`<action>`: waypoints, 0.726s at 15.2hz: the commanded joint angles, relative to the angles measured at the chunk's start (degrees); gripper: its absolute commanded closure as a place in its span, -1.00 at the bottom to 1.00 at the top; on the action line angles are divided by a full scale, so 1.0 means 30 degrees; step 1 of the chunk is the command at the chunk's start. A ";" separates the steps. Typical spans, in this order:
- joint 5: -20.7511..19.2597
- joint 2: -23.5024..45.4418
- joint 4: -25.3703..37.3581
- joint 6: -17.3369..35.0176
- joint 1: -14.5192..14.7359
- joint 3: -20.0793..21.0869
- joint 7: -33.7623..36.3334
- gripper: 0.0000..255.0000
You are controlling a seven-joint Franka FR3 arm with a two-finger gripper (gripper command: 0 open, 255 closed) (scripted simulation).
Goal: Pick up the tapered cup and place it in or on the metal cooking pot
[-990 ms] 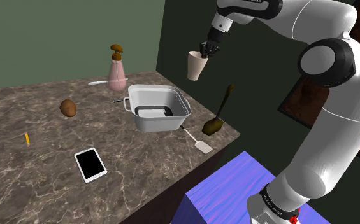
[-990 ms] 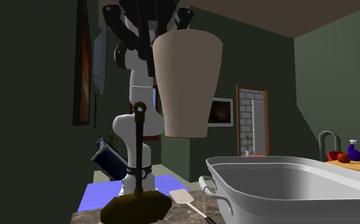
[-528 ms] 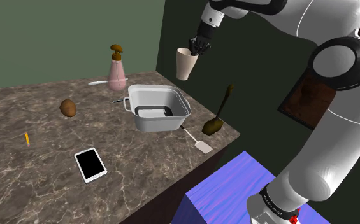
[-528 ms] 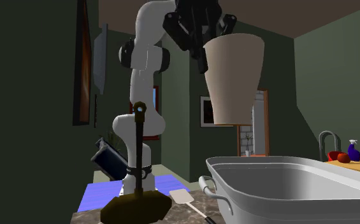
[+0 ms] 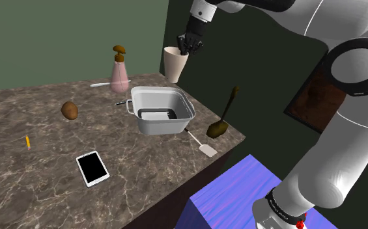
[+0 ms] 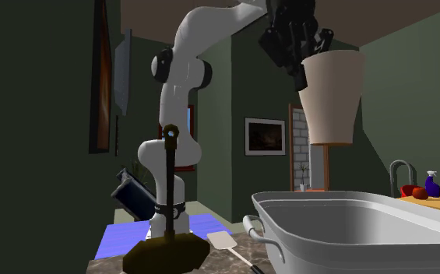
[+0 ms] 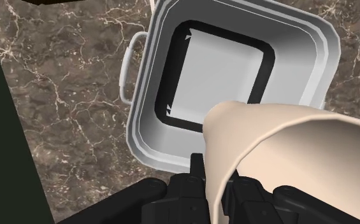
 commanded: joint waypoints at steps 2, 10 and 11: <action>-0.0176 0.0099 0.0185 0.0038 0.0621 0.0419 0.1072 1.00; -0.0124 -0.0330 -0.2459 0.2243 0.0632 0.0426 0.0856 1.00; -0.0117 -0.0359 -0.2754 0.2508 0.0634 0.0427 0.0830 1.00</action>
